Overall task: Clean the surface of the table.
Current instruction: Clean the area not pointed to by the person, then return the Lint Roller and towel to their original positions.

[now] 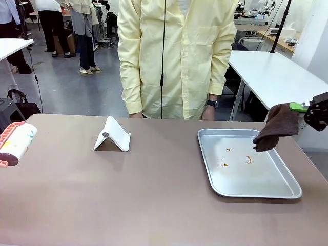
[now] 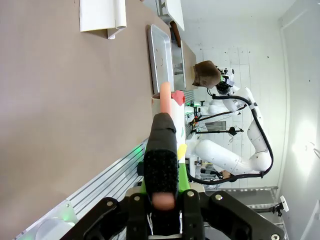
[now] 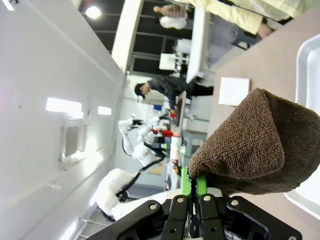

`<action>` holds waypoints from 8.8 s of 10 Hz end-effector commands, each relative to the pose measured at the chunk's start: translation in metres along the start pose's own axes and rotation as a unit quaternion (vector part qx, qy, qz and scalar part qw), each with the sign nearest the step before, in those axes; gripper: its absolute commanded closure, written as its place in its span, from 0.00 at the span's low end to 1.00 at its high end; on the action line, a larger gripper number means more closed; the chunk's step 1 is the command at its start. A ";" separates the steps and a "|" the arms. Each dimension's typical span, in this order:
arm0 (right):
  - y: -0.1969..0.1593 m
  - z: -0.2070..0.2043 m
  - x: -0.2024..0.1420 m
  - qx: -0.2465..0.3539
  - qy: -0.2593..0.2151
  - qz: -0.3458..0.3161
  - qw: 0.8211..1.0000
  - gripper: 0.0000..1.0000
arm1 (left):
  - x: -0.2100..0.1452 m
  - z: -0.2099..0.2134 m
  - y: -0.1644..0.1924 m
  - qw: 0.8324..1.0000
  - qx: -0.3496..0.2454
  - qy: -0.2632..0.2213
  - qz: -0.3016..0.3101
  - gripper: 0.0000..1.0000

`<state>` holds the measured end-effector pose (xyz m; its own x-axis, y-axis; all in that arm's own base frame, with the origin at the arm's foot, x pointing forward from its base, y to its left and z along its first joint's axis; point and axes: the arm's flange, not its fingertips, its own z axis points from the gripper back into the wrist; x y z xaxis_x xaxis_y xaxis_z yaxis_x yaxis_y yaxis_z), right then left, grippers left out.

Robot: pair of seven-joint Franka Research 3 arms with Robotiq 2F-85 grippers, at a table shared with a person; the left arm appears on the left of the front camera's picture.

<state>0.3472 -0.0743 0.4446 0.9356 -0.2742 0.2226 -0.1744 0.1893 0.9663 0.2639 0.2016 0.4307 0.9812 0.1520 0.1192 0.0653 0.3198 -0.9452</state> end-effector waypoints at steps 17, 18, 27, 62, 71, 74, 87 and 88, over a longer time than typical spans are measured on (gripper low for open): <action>-0.174 -0.124 0.112 -0.263 0.252 0.106 0.925 0.96 | -0.001 0.001 -0.004 1.000 -0.002 -0.005 0.005 0.78; -0.173 -0.130 0.109 -0.253 0.250 0.114 0.928 0.96 | -0.001 0.001 -0.004 1.000 -0.002 -0.005 0.005 0.78; -0.174 -0.213 0.090 -0.172 0.355 0.158 0.905 0.96 | -0.001 0.001 -0.004 1.000 -0.002 -0.005 0.005 0.78; -0.037 0.003 0.047 0.138 0.031 0.032 0.990 0.96 | -0.001 0.001 -0.004 1.000 -0.002 -0.005 0.005 0.78; -0.030 0.005 0.013 0.072 0.051 0.012 0.996 0.96 | -0.001 0.001 -0.004 1.000 -0.002 -0.005 0.005 0.78; -0.030 0.005 0.013 0.072 0.051 0.012 0.996 0.96 | -0.001 0.001 -0.004 1.000 -0.002 -0.005 0.005 0.78; 0.009 -0.112 0.050 0.012 0.129 0.073 0.989 0.96 | 0.047 -0.059 -0.064 1.000 0.008 0.011 -0.014 0.78; 0.013 -0.143 0.057 0.010 0.134 0.074 0.988 0.96 | 0.059 -0.081 -0.080 0.999 0.024 0.026 -0.005 0.78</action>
<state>0.4179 0.0340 0.4488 0.9429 0.0186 0.3326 -0.3310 0.1668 0.9288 0.3191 0.1274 0.4757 0.9841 0.1051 0.1429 0.0991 0.3419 -0.9345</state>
